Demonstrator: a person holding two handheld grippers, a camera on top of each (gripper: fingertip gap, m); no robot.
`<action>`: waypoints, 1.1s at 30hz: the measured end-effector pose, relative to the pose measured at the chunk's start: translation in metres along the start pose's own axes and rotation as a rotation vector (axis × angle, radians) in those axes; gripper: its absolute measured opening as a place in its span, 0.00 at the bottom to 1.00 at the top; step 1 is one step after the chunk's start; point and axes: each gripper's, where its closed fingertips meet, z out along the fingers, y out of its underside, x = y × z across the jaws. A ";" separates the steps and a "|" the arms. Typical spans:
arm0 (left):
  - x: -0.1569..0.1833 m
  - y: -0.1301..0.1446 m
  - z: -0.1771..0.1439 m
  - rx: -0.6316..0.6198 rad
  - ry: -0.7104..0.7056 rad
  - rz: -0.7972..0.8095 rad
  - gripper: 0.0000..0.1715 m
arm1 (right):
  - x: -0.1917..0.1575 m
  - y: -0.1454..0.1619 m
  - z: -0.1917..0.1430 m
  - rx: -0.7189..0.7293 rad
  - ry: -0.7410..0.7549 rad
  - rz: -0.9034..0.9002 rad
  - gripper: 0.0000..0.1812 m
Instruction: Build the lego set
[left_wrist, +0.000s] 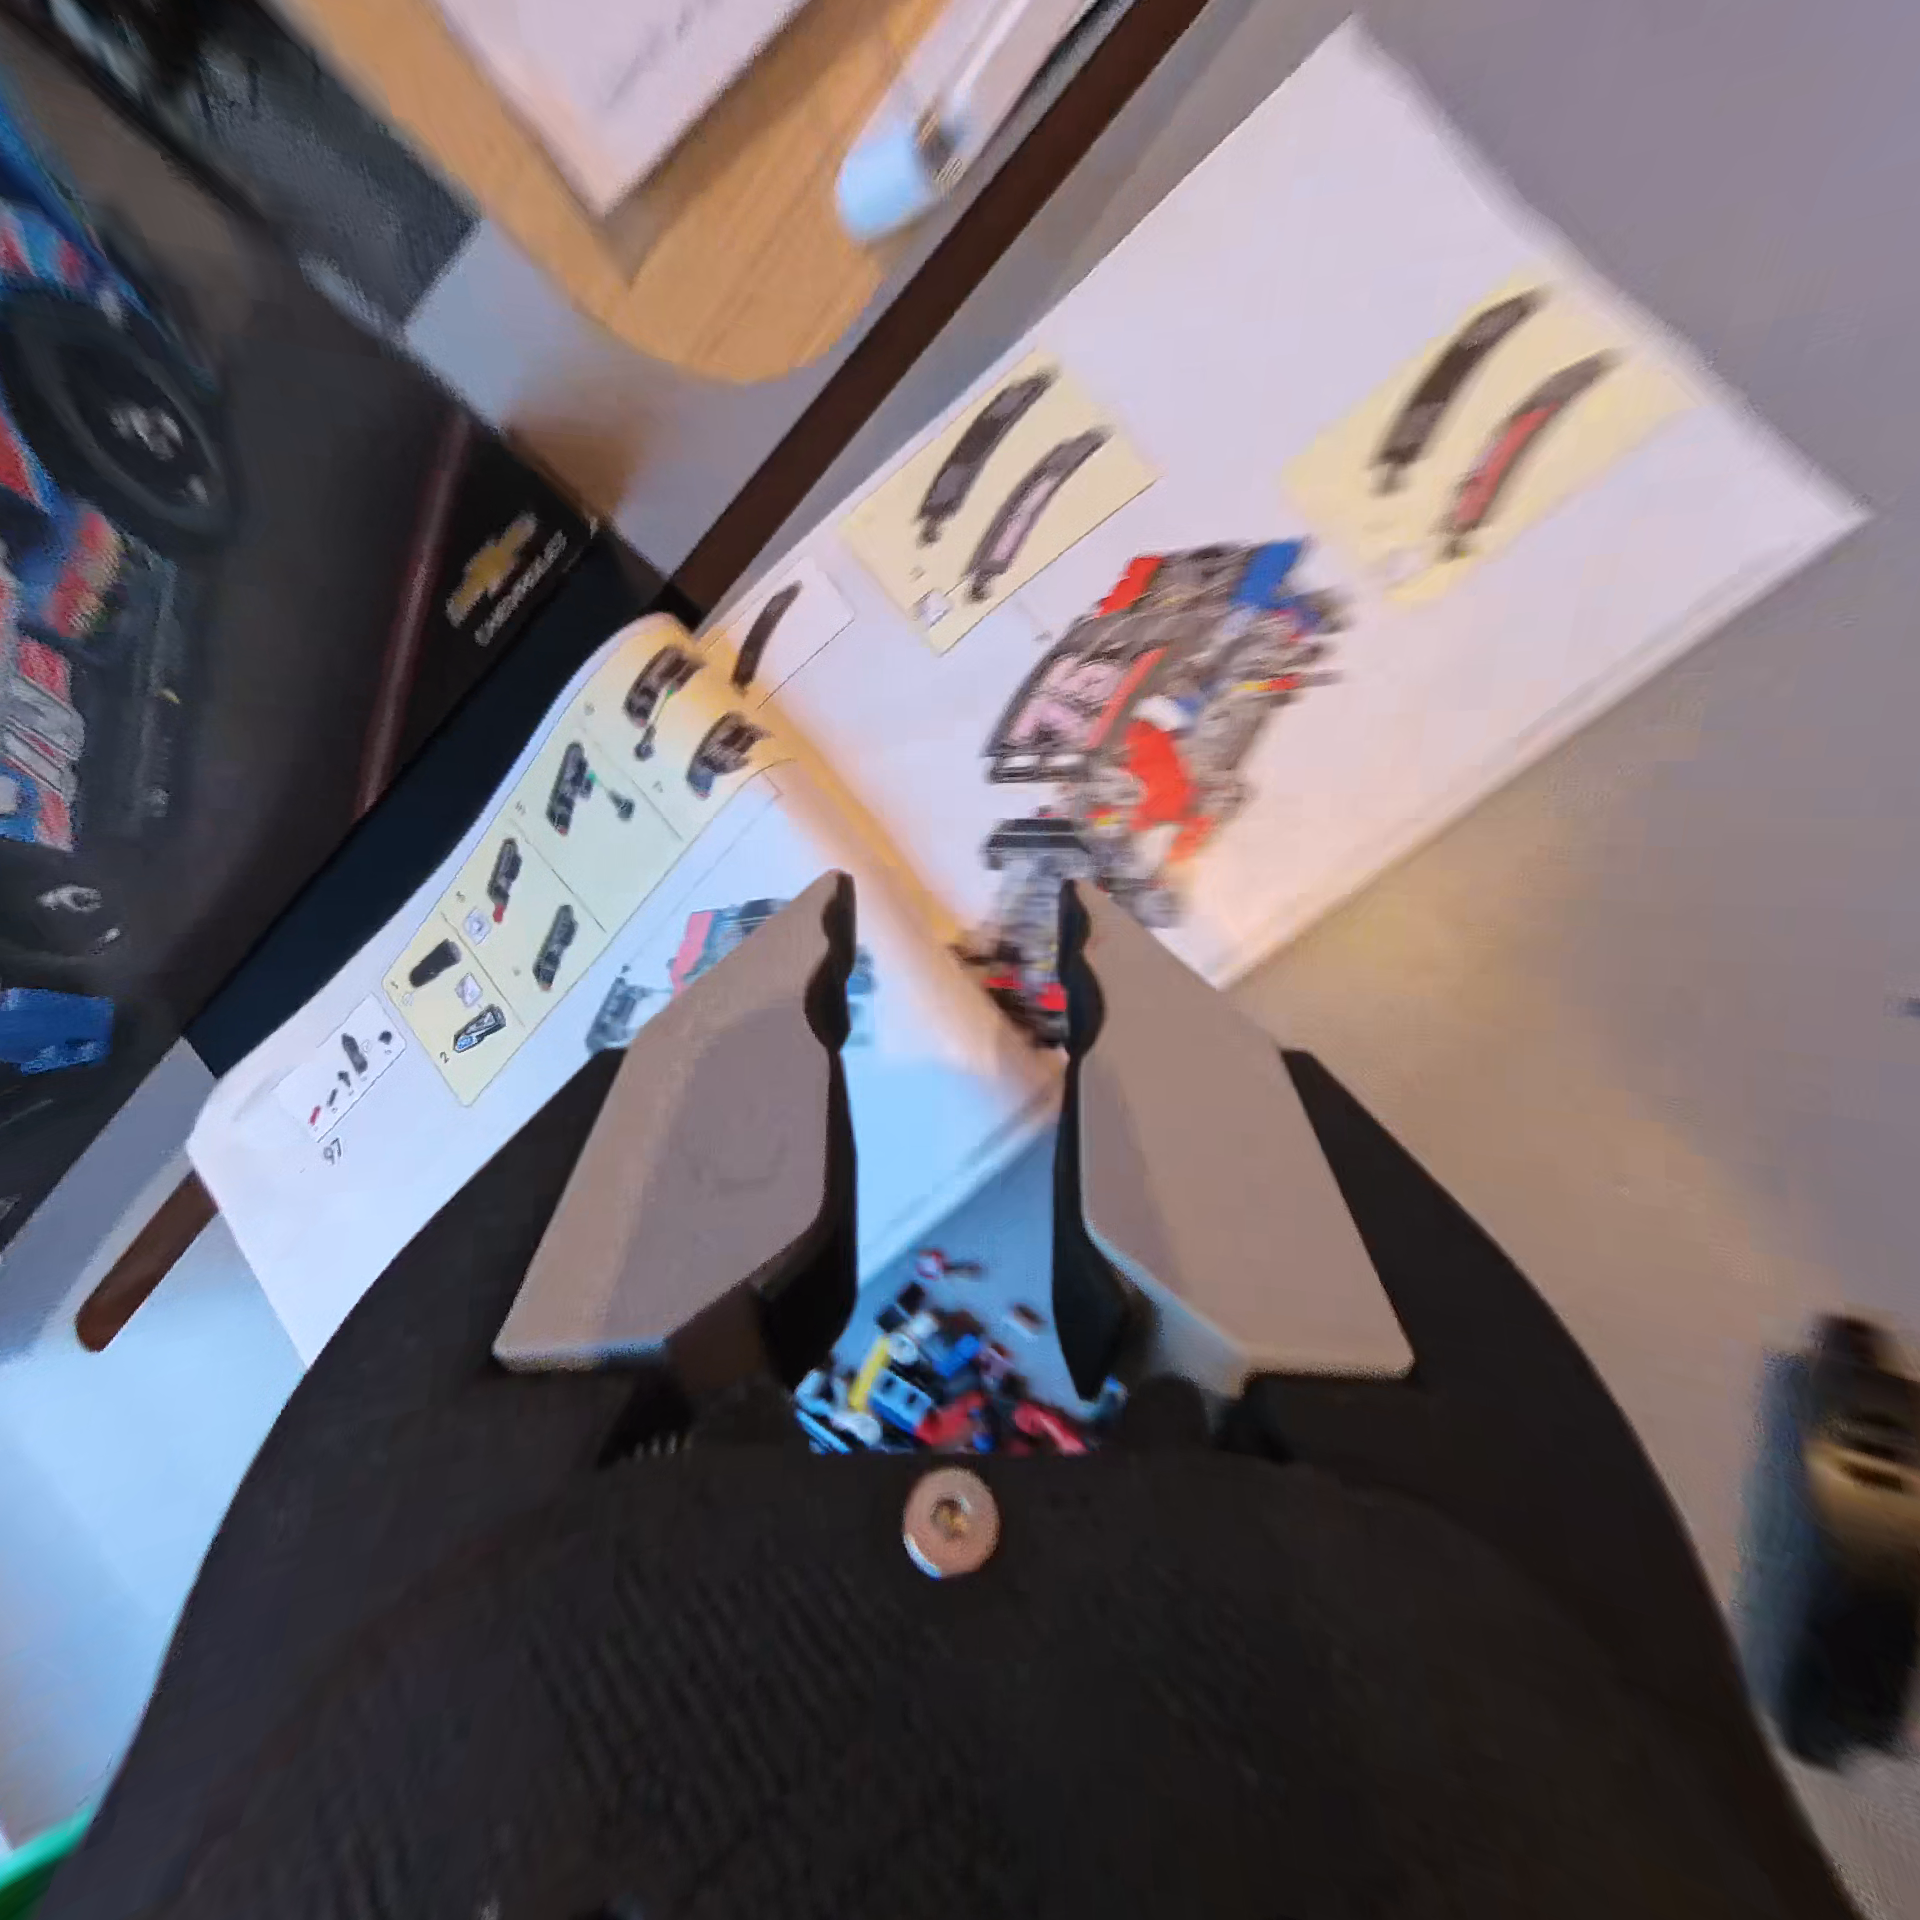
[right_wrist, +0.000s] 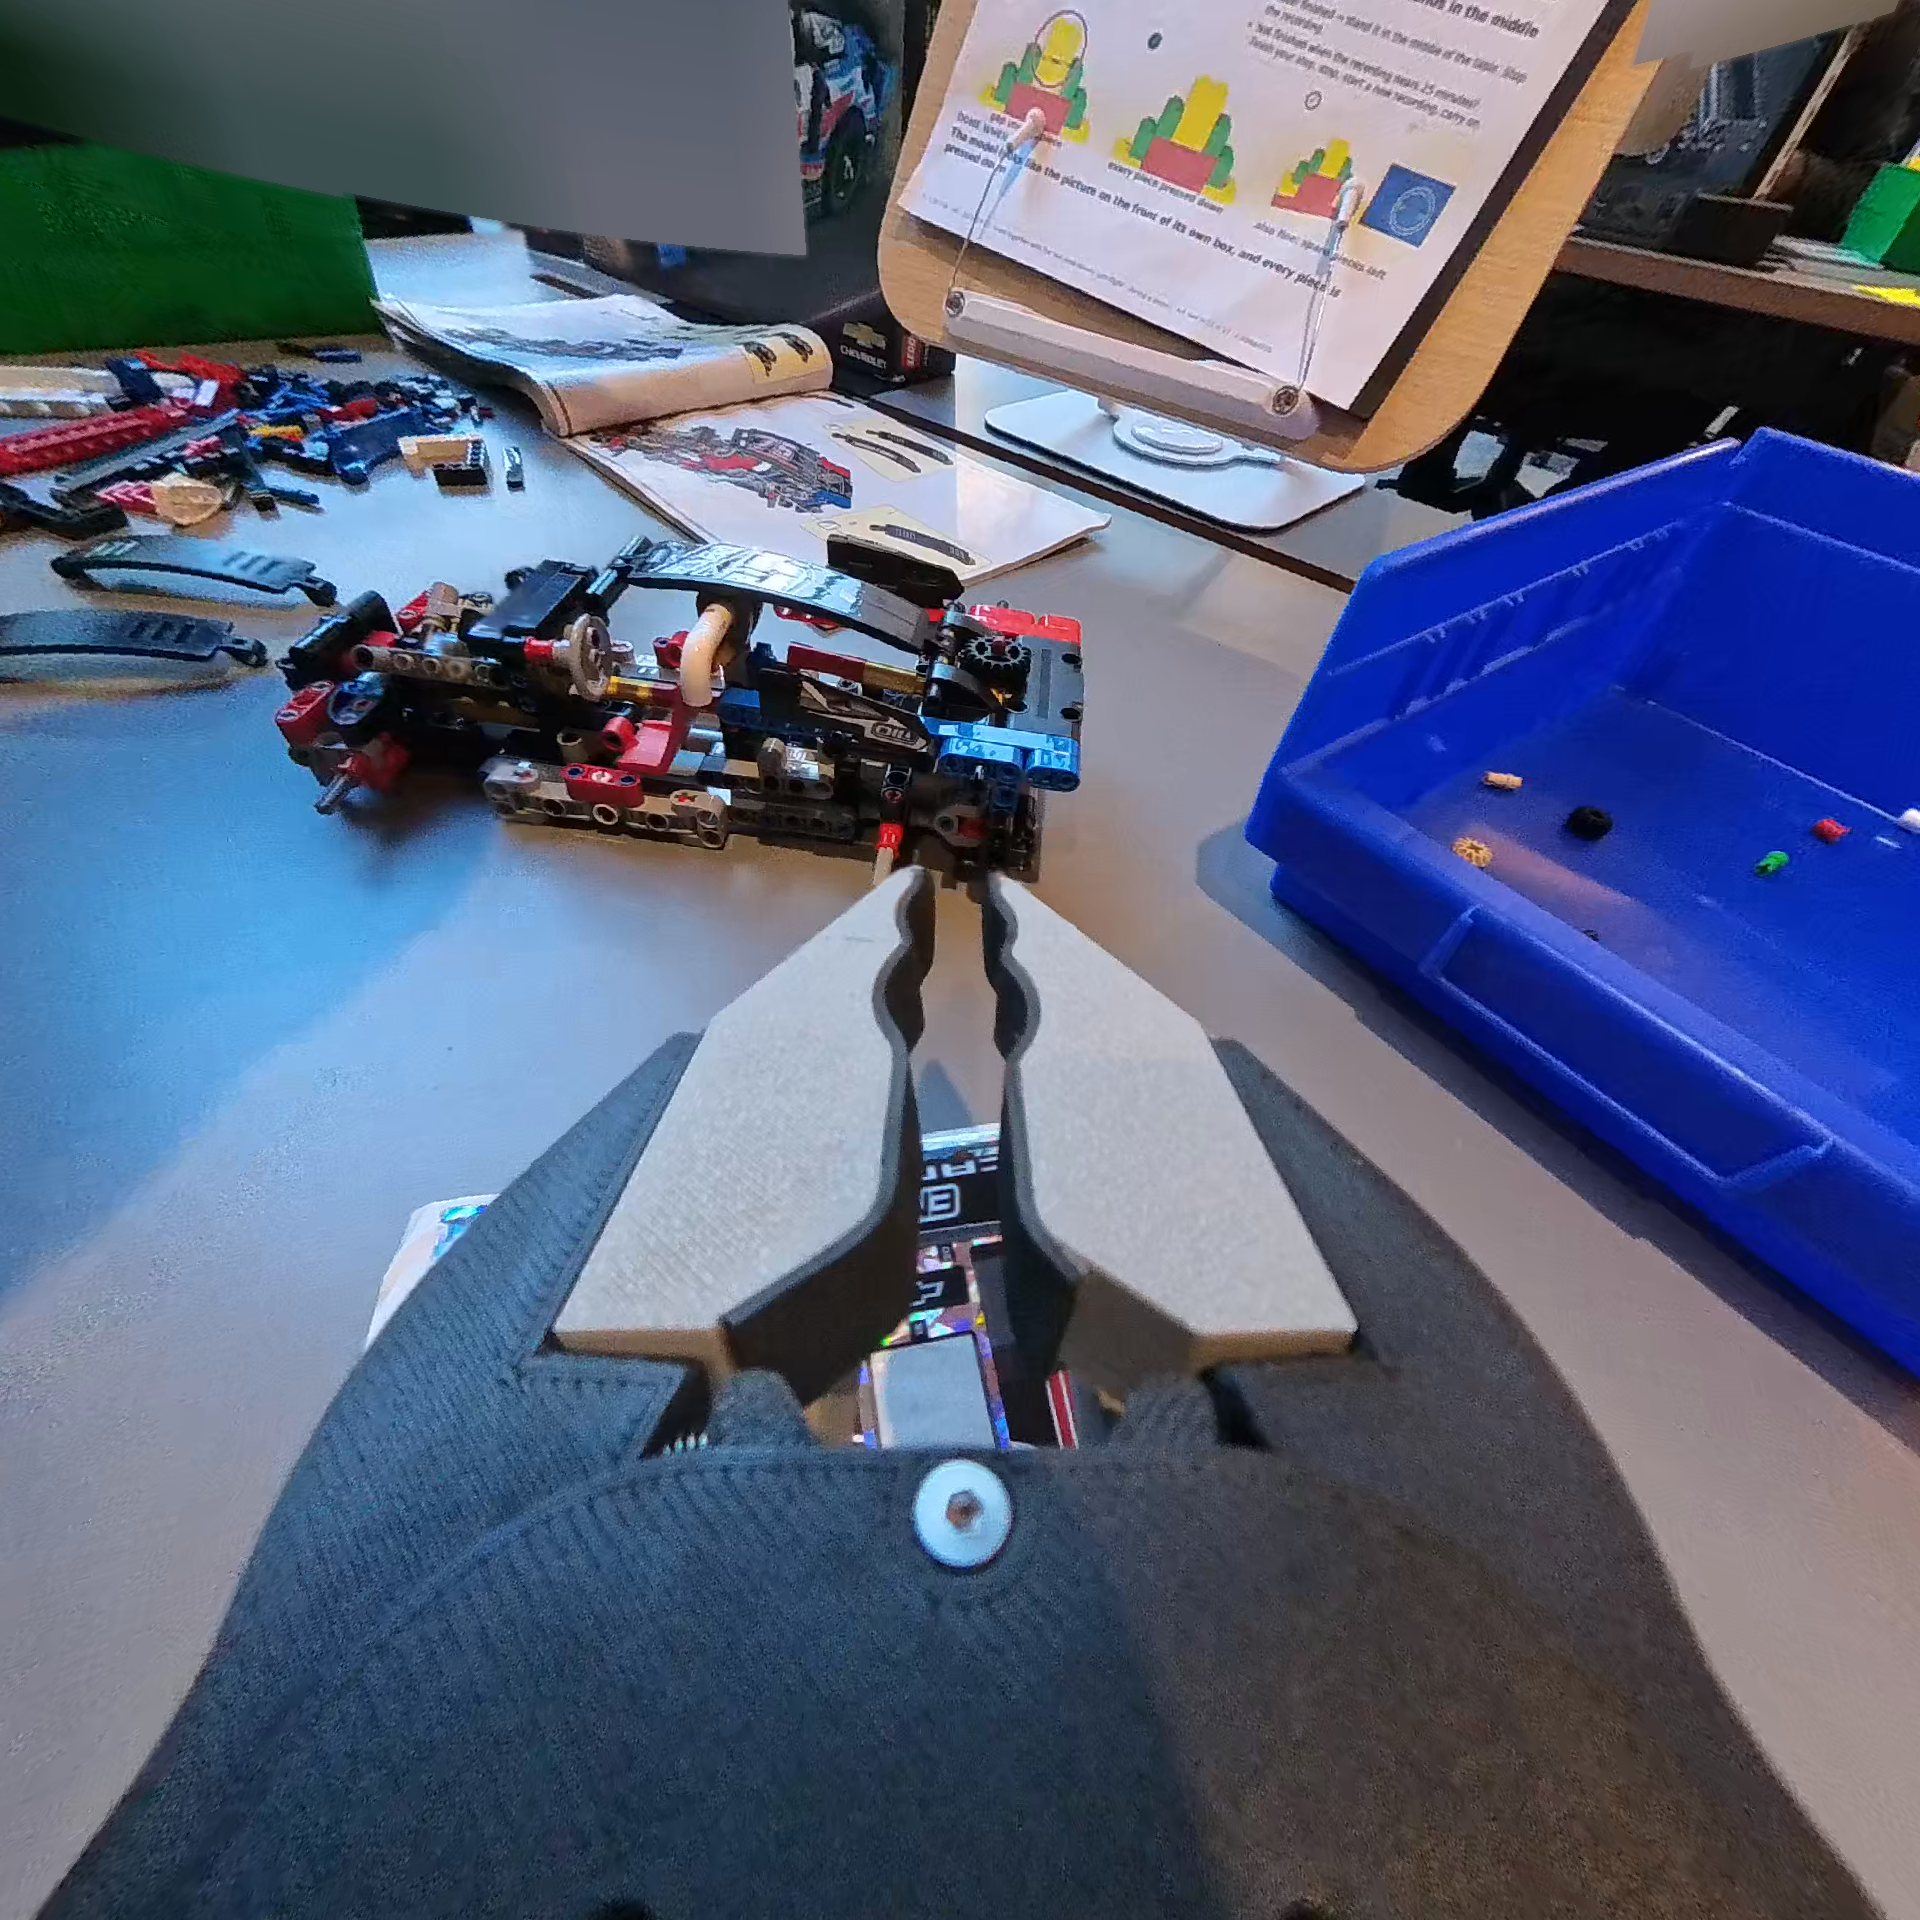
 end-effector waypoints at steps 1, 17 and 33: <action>0.017 -0.007 -0.021 0.044 0.004 0.017 0.21 | 0.001 0.000 0.000 0.000 0.007 -0.003 0.03; 0.351 0.041 -0.122 0.543 0.531 -0.063 0.17 | 0.000 -0.050 -0.066 0.162 0.128 0.119 0.13; 0.427 0.049 -0.084 0.429 0.591 0.125 0.30 | -0.043 0.020 -0.135 -0.080 0.103 0.072 0.14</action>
